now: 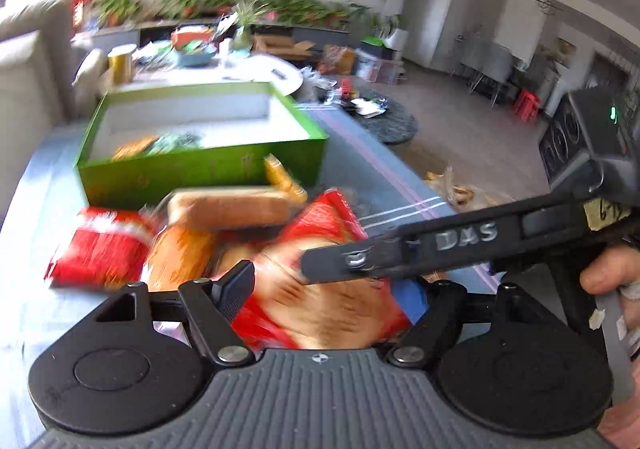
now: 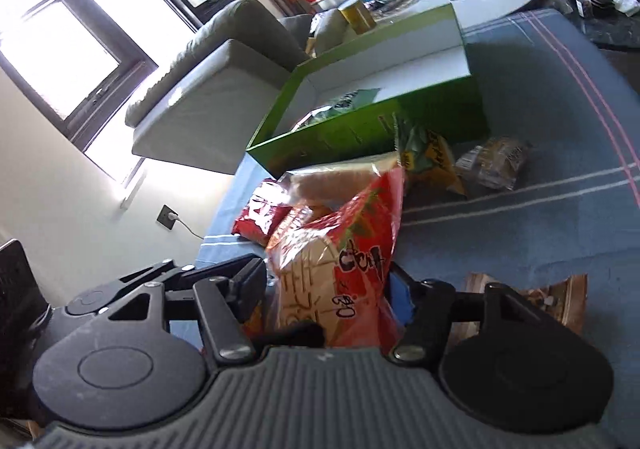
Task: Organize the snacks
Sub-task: 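Grasp the red cracker bag with the right gripper and lift it, then carry the red bag into the green box and open the right gripper, then withdraw the right gripper from the box back toward the snack pile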
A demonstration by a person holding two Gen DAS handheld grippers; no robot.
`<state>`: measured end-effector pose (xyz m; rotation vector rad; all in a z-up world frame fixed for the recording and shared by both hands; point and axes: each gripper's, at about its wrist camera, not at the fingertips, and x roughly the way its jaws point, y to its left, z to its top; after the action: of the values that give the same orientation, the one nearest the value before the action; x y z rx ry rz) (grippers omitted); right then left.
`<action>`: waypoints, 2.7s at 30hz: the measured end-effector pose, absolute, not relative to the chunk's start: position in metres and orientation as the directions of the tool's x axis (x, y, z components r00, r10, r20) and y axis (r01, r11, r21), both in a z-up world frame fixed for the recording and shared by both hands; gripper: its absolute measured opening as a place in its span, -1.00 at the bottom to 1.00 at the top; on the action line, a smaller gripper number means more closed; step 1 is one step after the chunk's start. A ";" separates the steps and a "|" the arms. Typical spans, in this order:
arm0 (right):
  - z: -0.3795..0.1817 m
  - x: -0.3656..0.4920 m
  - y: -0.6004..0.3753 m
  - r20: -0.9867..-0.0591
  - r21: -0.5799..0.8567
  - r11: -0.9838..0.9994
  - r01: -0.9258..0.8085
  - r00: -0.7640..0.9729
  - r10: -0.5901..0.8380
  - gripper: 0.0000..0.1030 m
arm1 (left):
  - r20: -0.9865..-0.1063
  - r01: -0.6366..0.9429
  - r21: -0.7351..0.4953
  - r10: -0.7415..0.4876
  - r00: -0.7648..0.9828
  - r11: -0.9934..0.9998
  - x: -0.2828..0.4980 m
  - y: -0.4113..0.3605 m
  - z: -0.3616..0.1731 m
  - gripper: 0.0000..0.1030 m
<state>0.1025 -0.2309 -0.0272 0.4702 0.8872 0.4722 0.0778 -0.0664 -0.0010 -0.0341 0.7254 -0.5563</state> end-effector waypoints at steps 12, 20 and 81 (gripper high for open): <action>-0.064 0.115 -0.242 -0.679 0.600 0.794 -0.100 0.461 0.571 0.72 | -0.718 0.463 -0.239 -0.476 0.507 0.854 0.079 -0.081 -0.039 0.53; -0.049 0.102 -0.234 -0.649 0.580 0.802 -0.141 0.515 0.560 0.38 | -0.661 0.496 -0.214 -0.499 0.561 0.841 0.077 -0.090 -0.029 0.30; 0.008 0.153 -0.231 -0.581 0.458 0.878 -0.140 0.700 0.415 0.54 | -0.567 0.295 -0.204 -0.358 0.742 0.934 0.158 0.028 0.005 0.41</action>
<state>0.1533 -0.2314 0.0079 0.3995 0.7352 0.3185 0.1580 0.0280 0.0052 -0.1030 0.6424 -0.3583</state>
